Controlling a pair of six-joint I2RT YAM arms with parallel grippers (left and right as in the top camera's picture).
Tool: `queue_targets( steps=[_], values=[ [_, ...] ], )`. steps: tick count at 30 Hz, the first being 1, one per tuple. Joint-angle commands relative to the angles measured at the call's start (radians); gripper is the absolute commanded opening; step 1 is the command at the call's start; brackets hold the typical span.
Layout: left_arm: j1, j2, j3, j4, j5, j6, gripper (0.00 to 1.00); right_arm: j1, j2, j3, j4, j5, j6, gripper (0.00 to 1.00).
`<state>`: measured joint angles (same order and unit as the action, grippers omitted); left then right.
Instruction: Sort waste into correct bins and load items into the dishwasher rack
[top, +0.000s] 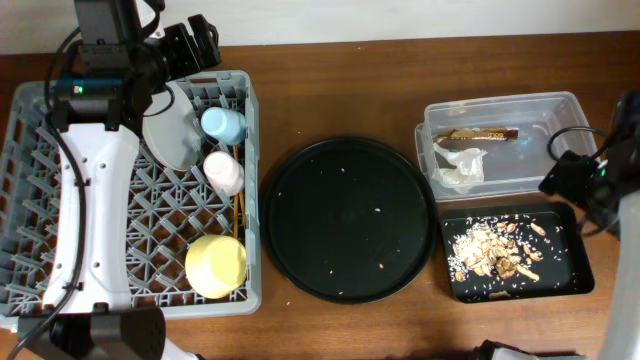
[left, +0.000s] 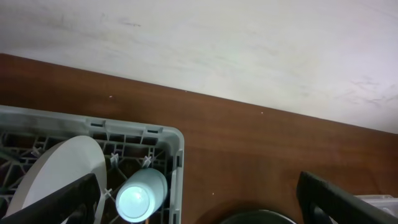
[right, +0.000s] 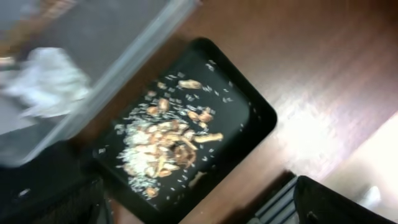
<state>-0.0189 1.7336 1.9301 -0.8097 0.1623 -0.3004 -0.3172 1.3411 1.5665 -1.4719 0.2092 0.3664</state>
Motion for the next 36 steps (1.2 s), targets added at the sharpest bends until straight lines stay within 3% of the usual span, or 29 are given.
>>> queue_targets(
  steps=[1, 5, 8, 14, 18, 23, 25, 34, 36],
  values=[
    [0.004, 0.002, 0.004, 0.0, 0.017, -0.01, 0.99, 0.152, -0.249, 0.009, 0.036, 0.126, -0.039, 0.98],
    [0.004, 0.002, 0.004, 0.0, 0.017, -0.01, 0.99, 0.356, -0.463, 0.009, 0.036, 0.147, -0.048, 0.99],
    [0.004, 0.002, 0.004, 0.0, 0.017, -0.01, 0.99, 0.433, -0.579, 0.009, 0.039, 0.196, -0.047, 0.99],
    [0.004, 0.002, 0.004, 0.0, 0.017, -0.01, 0.99, 0.502, -0.776, 0.003, -0.014, 0.196, -0.048, 0.99],
    [0.004, 0.002, 0.004, 0.0, 0.017, -0.01, 0.99, 0.509, -0.903, -0.074, 0.077, 0.203, -0.048, 0.99],
    [0.004, 0.002, 0.004, 0.0, 0.017, -0.01, 0.99, 0.507, -1.07, -0.355, 0.441, 0.15, -0.15, 0.99],
    [0.004, 0.002, 0.004, 0.0, 0.017, -0.01, 0.99, 0.505, -1.138, -0.54, 0.672, 0.105, -0.199, 0.99],
    [0.004, 0.002, 0.004, 0.0, 0.017, -0.01, 0.99, 0.504, -1.273, -1.251, 1.504, -0.04, -0.202, 0.99],
    [0.004, 0.002, 0.004, 0.0, 0.017, -0.01, 0.99, 0.494, -1.302, -1.347, 1.579, -0.068, -0.201, 0.99]
  ],
)
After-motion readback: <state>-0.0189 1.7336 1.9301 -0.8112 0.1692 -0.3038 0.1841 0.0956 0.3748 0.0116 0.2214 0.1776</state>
